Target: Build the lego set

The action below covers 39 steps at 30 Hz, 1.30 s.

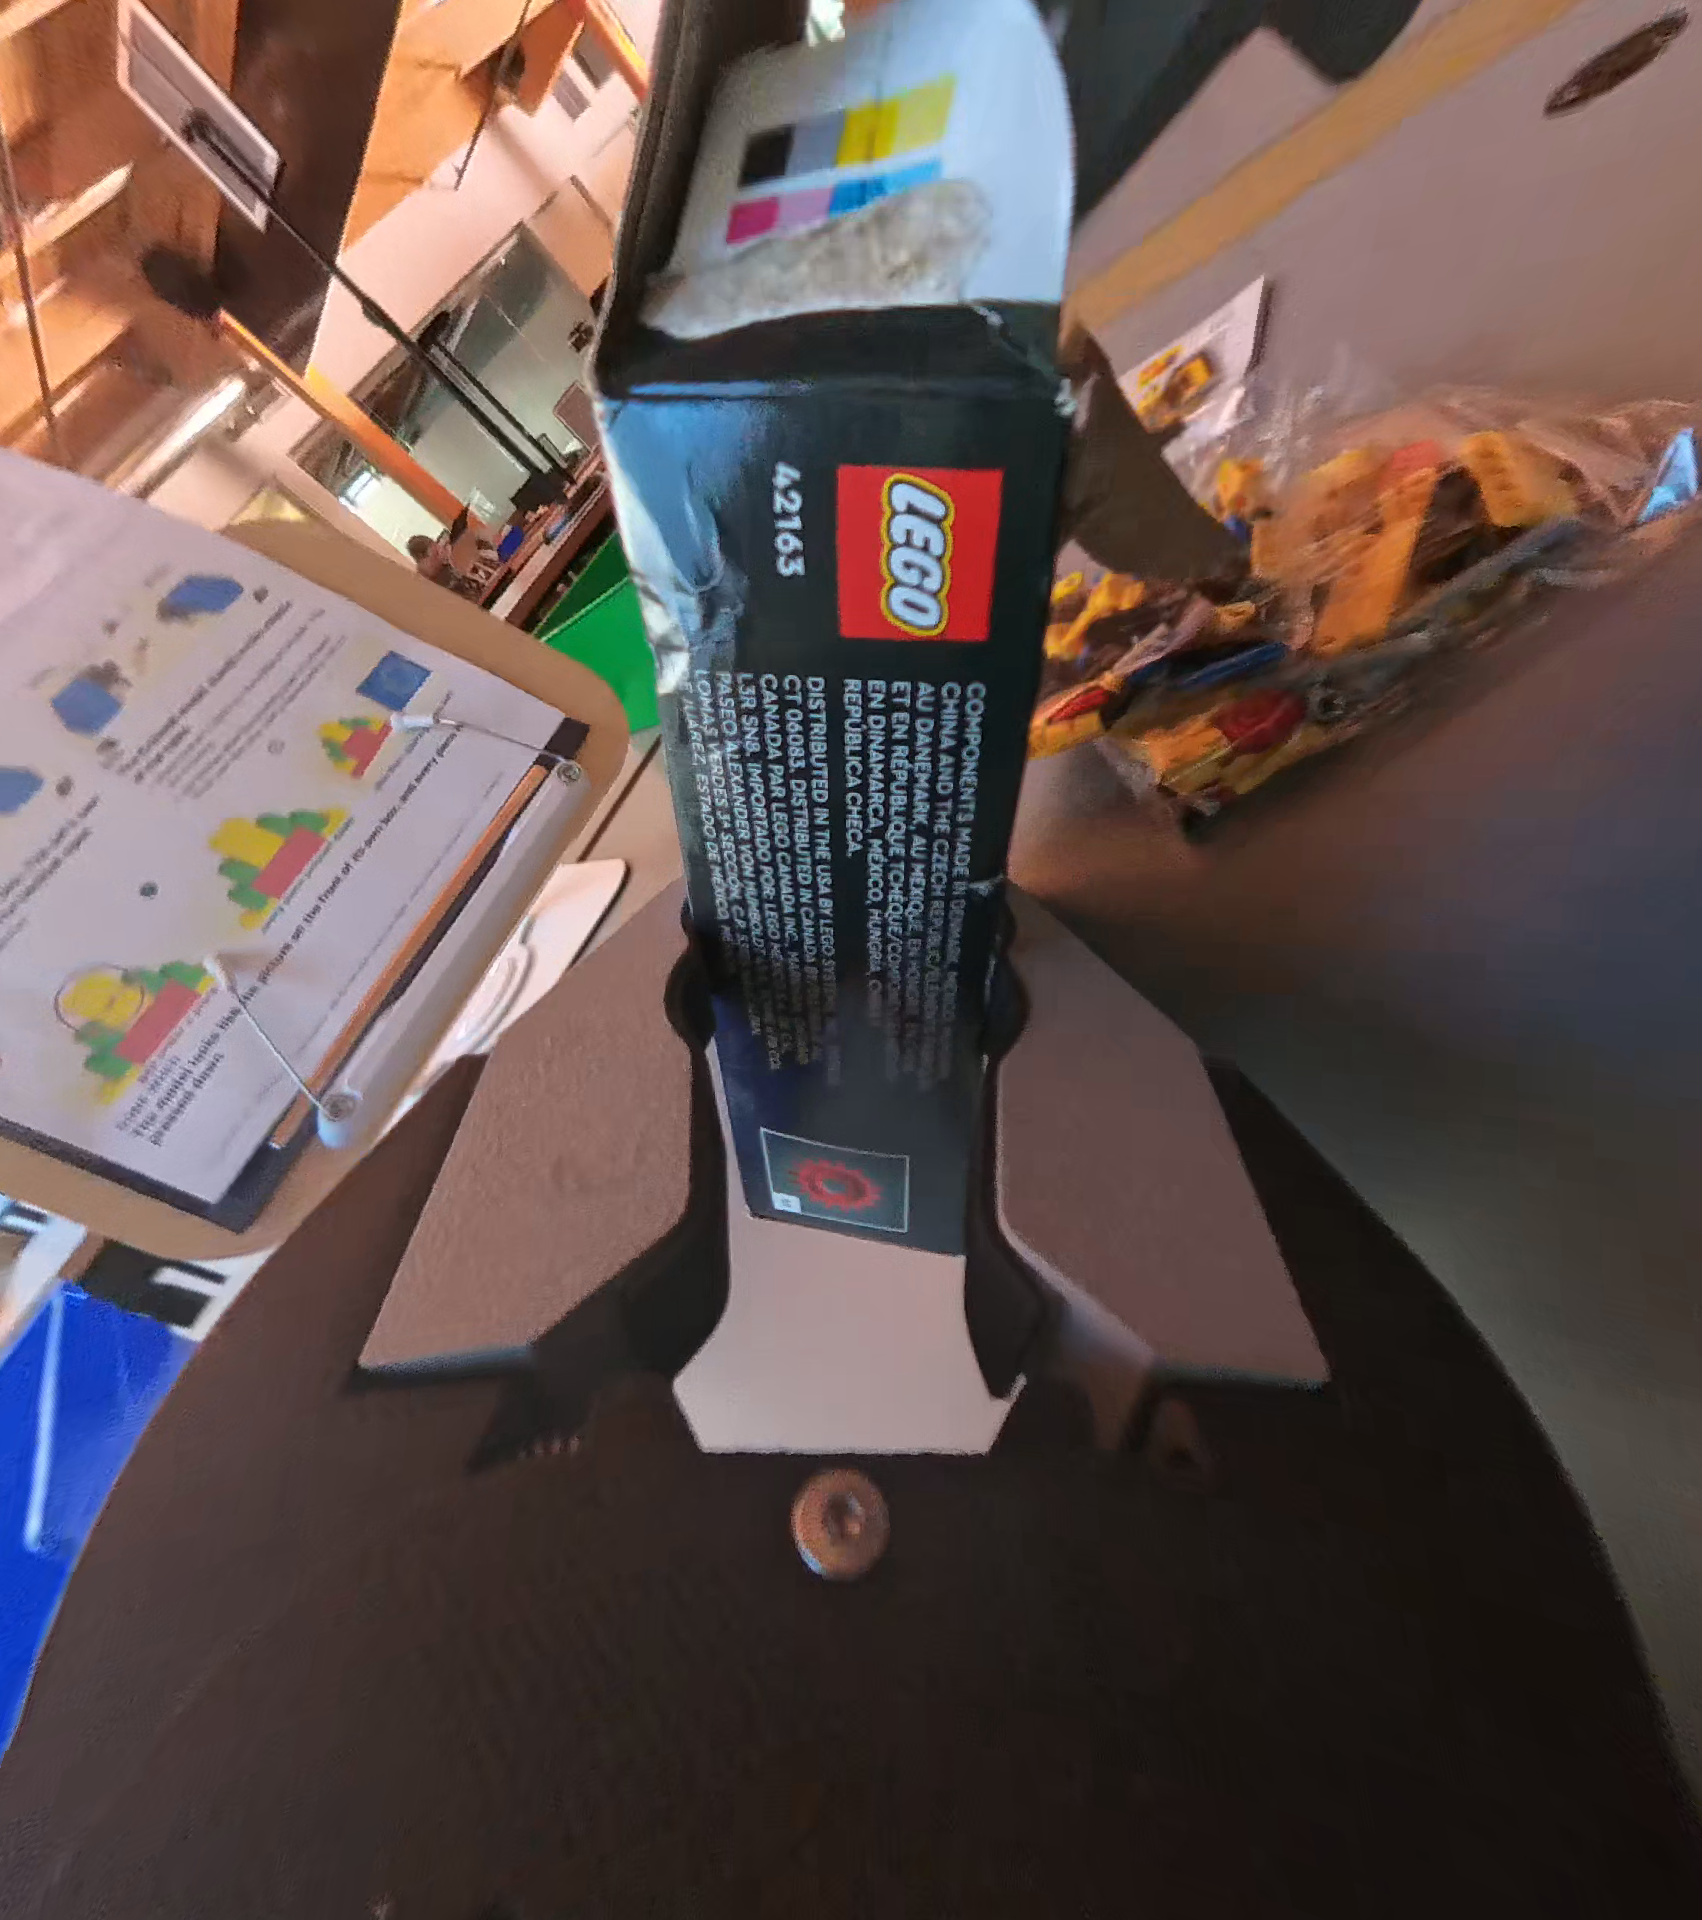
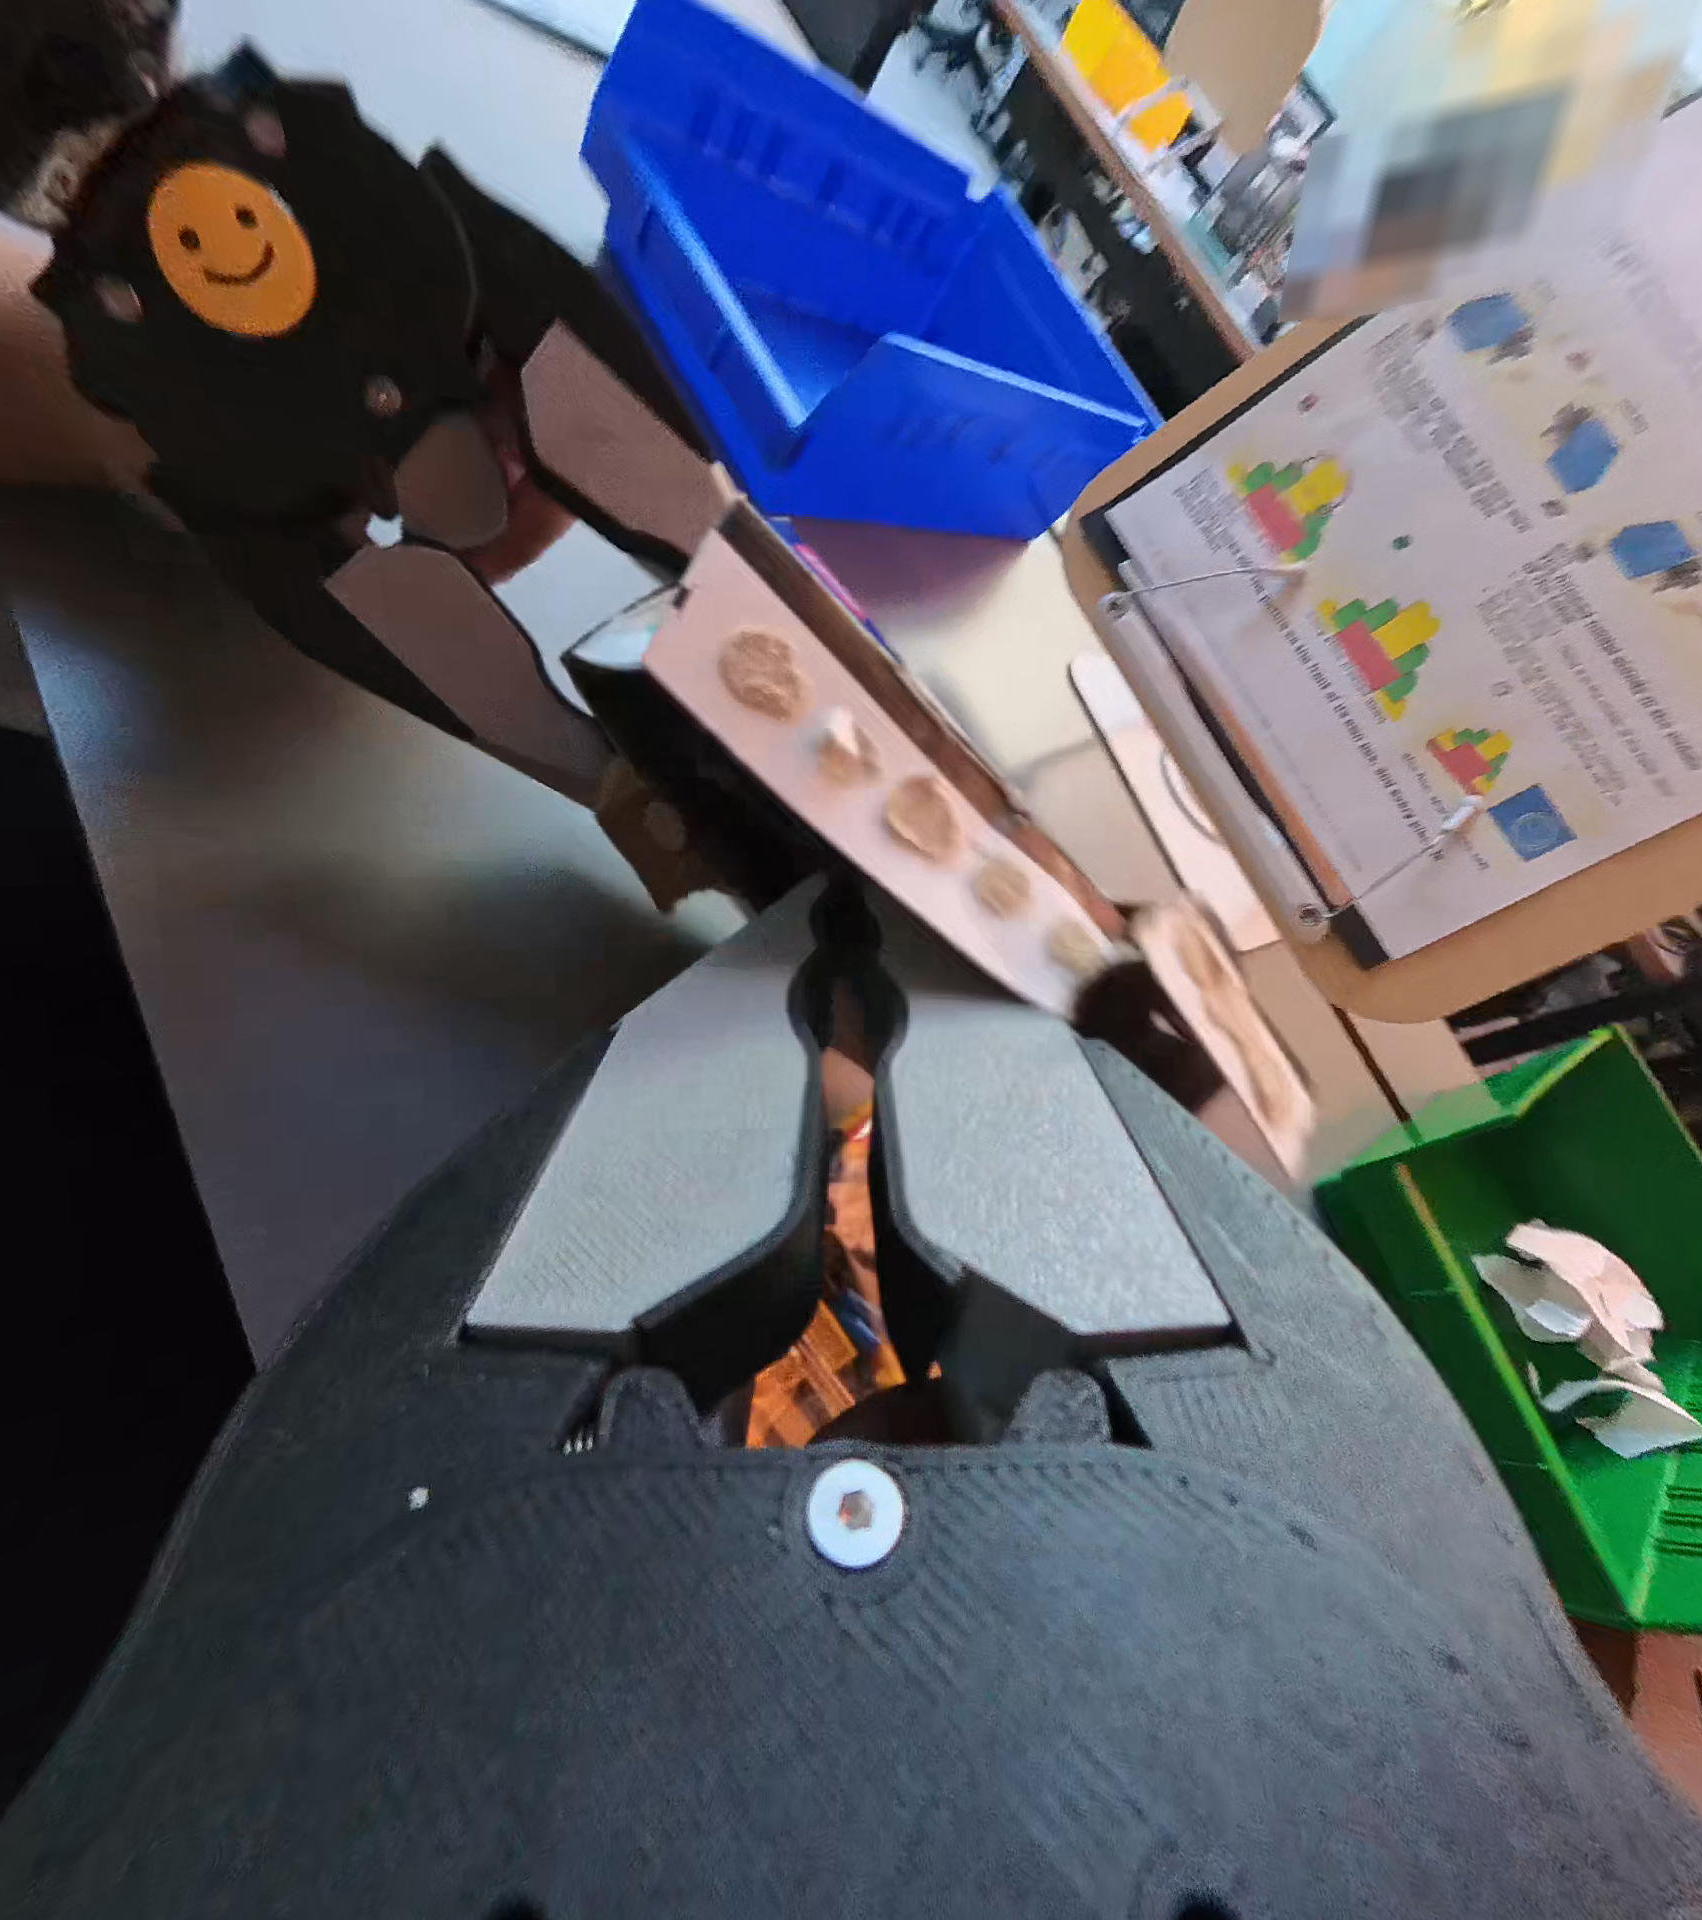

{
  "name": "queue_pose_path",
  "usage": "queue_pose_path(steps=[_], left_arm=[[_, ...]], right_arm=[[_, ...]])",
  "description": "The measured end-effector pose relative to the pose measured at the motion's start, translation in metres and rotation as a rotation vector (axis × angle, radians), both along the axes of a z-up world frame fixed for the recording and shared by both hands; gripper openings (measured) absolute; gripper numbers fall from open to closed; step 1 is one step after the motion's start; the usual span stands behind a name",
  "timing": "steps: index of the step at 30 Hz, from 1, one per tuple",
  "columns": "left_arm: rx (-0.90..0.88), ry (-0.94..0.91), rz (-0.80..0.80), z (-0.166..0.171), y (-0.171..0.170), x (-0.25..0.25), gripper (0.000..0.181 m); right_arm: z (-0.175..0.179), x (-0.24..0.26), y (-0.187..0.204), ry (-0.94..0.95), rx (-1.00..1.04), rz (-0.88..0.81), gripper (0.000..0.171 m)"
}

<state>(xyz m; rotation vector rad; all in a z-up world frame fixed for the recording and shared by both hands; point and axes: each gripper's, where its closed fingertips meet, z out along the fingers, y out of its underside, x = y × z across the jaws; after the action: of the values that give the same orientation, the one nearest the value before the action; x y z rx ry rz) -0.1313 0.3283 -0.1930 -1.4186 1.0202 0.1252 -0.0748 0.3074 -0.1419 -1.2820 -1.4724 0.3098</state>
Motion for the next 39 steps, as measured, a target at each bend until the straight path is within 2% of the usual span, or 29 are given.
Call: queue_pose_path(steps=[1,7,10,15,18,23,26,29,31,33,35,37,39], left_arm=[[-0.017,-0.03,0.001,0.001,0.001,-0.002,0.048],[-0.107,-0.146,0.101,-0.001,0.016,-0.026,0.048],[-0.172,-0.206,0.11,-0.004,0.021,-0.031,0.048],[-0.191,-0.217,0.126,-0.005,0.023,-0.034,0.049],[-0.186,-0.206,0.074,-0.004,0.018,-0.028,0.048],[-0.207,-0.256,0.083,-0.002,0.02,-0.034,0.048],[-0.101,-0.33,0.073,0.02,0.018,-0.044,0.048],[0.157,-0.353,-0.091,0.061,-0.009,-0.036,0.048],[0.272,-0.319,-0.139,0.07,-0.02,-0.03,0.048],[0.281,-0.245,-0.157,0.062,-0.02,-0.02,0.047],[0.315,-0.198,-0.211,0.059,-0.027,-0.007,0.047],[0.312,-0.154,-0.238,0.053,-0.03,0.002,0.047],[0.311,-0.116,-0.254,0.048,-0.032,0.007,0.047]], right_arm=[[0.011,0.005,0.002,0.035,0.016,-0.014,0.0],[0.087,0.046,0.01,0.339,0.027,-0.069,0.0],[0.107,0.072,0.021,0.441,0.005,-0.117,0.0],[0.102,0.096,0.048,0.499,-0.121,-0.166,0.0],[0.1,0.101,0.057,0.546,-0.172,-0.164,0.0],[0.092,0.11,0.07,0.533,-0.168,-0.206,0.0],[0.088,0.105,0.067,0.488,-0.094,-0.166,0.0],[0.064,0.091,0.054,0.309,0.055,-0.071,0.0],[0.033,0.081,0.05,0.135,0.134,-0.02,0.0],[-0.016,0.073,0.044,-0.092,0.183,0.055,0.0],[-0.063,0.074,0.047,-0.302,0.156,0.058,0.0],[-0.089,0.074,0.045,-0.397,0.071,0.065,0.0],[-0.095,0.073,0.042,-0.408,0.012,0.071,0.011]])
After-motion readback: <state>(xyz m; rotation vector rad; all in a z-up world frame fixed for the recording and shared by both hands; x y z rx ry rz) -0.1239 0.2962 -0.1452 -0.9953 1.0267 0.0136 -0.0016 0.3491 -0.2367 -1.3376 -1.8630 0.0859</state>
